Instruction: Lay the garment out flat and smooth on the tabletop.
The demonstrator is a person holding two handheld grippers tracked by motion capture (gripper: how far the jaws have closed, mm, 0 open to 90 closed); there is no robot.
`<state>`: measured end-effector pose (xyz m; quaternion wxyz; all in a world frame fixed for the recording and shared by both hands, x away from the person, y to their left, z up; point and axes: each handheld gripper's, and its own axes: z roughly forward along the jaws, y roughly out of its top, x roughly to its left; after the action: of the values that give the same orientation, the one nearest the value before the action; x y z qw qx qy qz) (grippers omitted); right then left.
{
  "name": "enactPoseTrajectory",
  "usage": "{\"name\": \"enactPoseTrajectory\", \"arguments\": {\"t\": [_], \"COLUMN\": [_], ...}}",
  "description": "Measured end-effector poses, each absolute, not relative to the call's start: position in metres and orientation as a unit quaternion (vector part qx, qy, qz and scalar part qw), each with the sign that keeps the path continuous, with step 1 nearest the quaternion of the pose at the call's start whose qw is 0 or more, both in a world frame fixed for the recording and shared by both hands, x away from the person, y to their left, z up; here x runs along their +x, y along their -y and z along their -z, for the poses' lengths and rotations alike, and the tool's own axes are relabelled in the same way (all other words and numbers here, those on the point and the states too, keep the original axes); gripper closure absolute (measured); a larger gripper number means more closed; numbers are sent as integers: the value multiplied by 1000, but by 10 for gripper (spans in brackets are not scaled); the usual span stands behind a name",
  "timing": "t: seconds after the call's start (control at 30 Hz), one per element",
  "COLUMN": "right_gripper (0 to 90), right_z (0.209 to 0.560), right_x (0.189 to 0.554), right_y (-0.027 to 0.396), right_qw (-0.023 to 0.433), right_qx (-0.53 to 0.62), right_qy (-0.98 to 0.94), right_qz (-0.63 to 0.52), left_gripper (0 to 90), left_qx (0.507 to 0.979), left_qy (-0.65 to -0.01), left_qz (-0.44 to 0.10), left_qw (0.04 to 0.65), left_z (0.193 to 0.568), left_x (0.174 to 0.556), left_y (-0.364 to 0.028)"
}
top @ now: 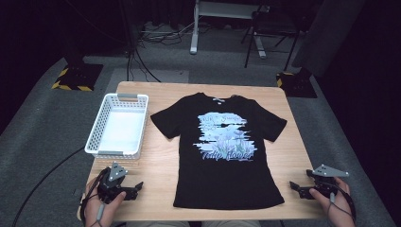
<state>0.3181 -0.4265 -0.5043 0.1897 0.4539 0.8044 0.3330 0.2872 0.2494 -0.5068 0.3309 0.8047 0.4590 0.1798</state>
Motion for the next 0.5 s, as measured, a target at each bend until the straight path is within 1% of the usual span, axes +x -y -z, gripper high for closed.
{"name": "enactPoseTrajectory", "arguments": {"t": [0.1,0.5], "right_gripper": [46,34], "right_z": [506,506], "right_x": [314,309], "right_y": [427,423], "right_qw": [193,191], "right_qx": [454,449], "right_qy": [-801,-805], "right_qz": [-338,-338], "left_gripper": [53,53], "left_qx": [805,801], "left_qy": [-461,-466], "left_qz": [-178,-180], "left_qw": [329,329], "left_z": [507,507], "left_x": [284,279], "left_y": [-251,-256]}}
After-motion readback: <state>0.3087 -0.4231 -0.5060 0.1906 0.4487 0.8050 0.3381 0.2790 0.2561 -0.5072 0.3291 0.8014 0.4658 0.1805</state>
